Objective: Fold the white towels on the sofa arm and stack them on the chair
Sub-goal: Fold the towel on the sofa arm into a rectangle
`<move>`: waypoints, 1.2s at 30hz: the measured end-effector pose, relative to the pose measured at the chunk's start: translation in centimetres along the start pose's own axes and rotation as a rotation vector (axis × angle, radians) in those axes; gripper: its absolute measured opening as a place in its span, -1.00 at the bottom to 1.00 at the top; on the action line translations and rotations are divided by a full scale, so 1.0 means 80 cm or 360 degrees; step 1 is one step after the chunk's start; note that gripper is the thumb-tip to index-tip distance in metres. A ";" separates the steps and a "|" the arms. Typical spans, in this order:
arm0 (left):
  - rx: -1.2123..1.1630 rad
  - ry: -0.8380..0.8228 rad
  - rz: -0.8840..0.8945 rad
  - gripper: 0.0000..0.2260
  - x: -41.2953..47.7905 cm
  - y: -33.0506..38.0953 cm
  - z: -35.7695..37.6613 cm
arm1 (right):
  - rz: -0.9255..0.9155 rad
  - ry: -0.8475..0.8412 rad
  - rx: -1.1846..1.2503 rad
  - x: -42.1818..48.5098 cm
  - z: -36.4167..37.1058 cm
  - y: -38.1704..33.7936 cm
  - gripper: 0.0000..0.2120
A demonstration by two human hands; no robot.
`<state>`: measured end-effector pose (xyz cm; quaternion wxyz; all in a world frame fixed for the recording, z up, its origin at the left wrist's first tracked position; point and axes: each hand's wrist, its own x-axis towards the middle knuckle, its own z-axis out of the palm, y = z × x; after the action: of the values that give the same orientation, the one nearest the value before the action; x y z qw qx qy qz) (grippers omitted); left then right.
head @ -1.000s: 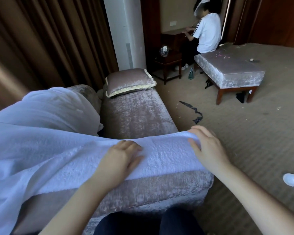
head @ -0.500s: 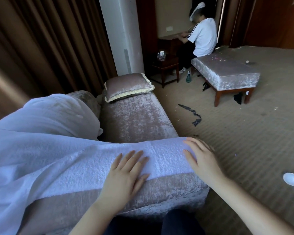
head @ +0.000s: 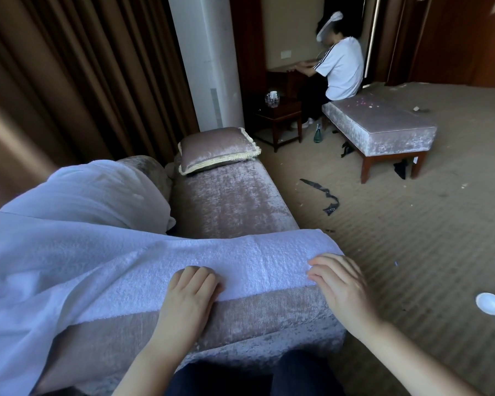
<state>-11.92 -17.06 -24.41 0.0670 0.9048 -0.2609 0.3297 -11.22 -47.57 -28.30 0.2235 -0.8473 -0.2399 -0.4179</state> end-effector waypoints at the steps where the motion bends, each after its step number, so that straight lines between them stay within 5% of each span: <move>1: -0.0005 -0.0014 -0.0016 -0.89 -0.001 0.001 -0.002 | -0.0005 0.0002 -0.0003 0.000 -0.002 0.000 -0.83; 8: -0.0030 -0.0151 0.0026 -0.91 -0.016 0.008 -0.014 | -0.0015 -0.0048 -0.0018 -0.011 -0.010 -0.002 -0.80; 15: -0.0127 -0.0211 -0.0116 -0.71 0.028 0.009 -0.038 | -0.0024 -0.0091 -0.0060 -0.010 -0.013 -0.004 -0.70; 19: 0.0093 -0.0555 -0.0212 -0.55 0.060 -0.006 -0.024 | 0.0030 -0.0200 0.0009 -0.002 -0.022 -0.007 -0.73; 22: 0.0155 -0.0887 -0.0375 -0.37 0.058 -0.012 -0.008 | 0.0285 -0.0282 0.0015 0.041 -0.018 -0.006 -0.69; 26: 0.0207 -0.0924 -0.0519 -0.32 0.055 -0.007 -0.002 | 0.0611 -0.0834 -0.0063 0.088 0.005 -0.005 -0.33; 28: 0.0186 -0.0916 -0.0585 -0.28 0.057 -0.007 -0.002 | 0.0739 -0.0991 -0.0116 0.078 0.015 -0.002 -0.39; 36: 0.0151 -0.1030 -0.0560 -0.12 0.069 -0.009 -0.001 | 0.0912 -0.0880 -0.0295 0.068 0.023 -0.006 -0.49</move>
<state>-8.05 -18.78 -20.85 -0.0053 0.9954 -0.0935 0.0217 -7.48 -44.96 -24.83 0.1808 -0.9767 -0.0064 -0.1151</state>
